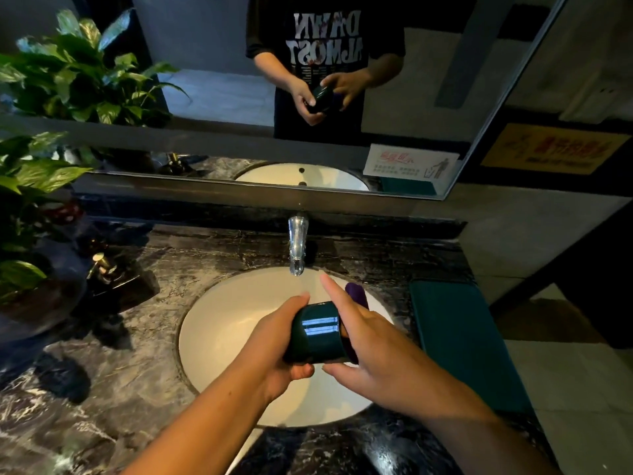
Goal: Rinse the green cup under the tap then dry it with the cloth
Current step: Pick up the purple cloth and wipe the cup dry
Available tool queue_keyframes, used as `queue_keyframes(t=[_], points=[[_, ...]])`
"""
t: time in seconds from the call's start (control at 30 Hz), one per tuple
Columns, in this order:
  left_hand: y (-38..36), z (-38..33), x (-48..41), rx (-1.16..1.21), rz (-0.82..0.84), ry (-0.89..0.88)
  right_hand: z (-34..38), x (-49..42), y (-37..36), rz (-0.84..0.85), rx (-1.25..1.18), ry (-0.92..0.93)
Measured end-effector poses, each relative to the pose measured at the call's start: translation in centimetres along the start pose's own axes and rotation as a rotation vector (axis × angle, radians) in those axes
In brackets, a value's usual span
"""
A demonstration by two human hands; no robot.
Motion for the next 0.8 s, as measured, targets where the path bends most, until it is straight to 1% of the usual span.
queue_keyframes(t=[0.07, 0.17, 0.3, 0.37, 0.43, 0.5, 0.53, 0.57, 0.63, 0.7, 0.73, 0.8], points=[[-0.1, -0.4, 0.0, 0.019, -0.025, -0.056, -0.1, -0.6, 0.0, 0.009, -0.047, -0.044], [-0.3, -1.2, 0.2, 0.004, -0.069, -0.16, -0.2, -1.5, -0.3, -0.001, -0.18, -0.121], [-0.2, -1.8, 0.2, -0.108, -0.123, -0.373, -0.9, -2.0, -1.0, -0.023, -0.371, -0.238], [0.1, -1.8, 0.3, -0.219, -0.155, -0.548, -1.3, -2.0, -1.6, -0.029, -0.599, -0.307], [0.3, -2.0, 0.7, -0.344, -0.156, -0.752, -2.1, -1.8, -2.7, -0.036, -0.921, -0.365], [0.3, -2.2, 1.1, -0.444, -0.093, -0.913, -2.3, -1.7, -3.4, -0.01, -1.256, -0.403], [0.5, -2.3, 1.2, -0.496, -0.057, -0.966, -2.3, -1.6, -3.7, 0.007, -1.36, -0.396], [0.6, -2.4, 1.3, -0.53, -0.028, -0.99, -2.2, -1.6, -3.8, 0.005, -1.405, -0.384], [0.9, -2.5, 1.1, -0.511, 0.017, -0.953, -2.0, -1.6, -3.6, -0.043, -1.347, -0.377], [0.8, -2.1, 0.9, -0.468, 0.045, -0.85, -1.7, -1.4, -2.8, -0.111, -1.121, -0.365], [0.7, -1.8, 0.9, -0.444, 0.05, -0.757, -1.7, -1.2, -2.2, -0.134, -0.955, -0.333], [0.5, -1.3, 0.7, -0.332, 0.061, -0.467, -1.3, -0.9, -0.8, -0.14, -0.594, -0.239]])
Point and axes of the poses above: each hand's wrist, its own x-axis away from the middle knuckle, its own y-axis out of the back of the hand, z = x × y, the point moved 3 cm from there along -x, towards the middle knuckle, and after that the axes turned 4 degrees about x, right-handed, at the moved point
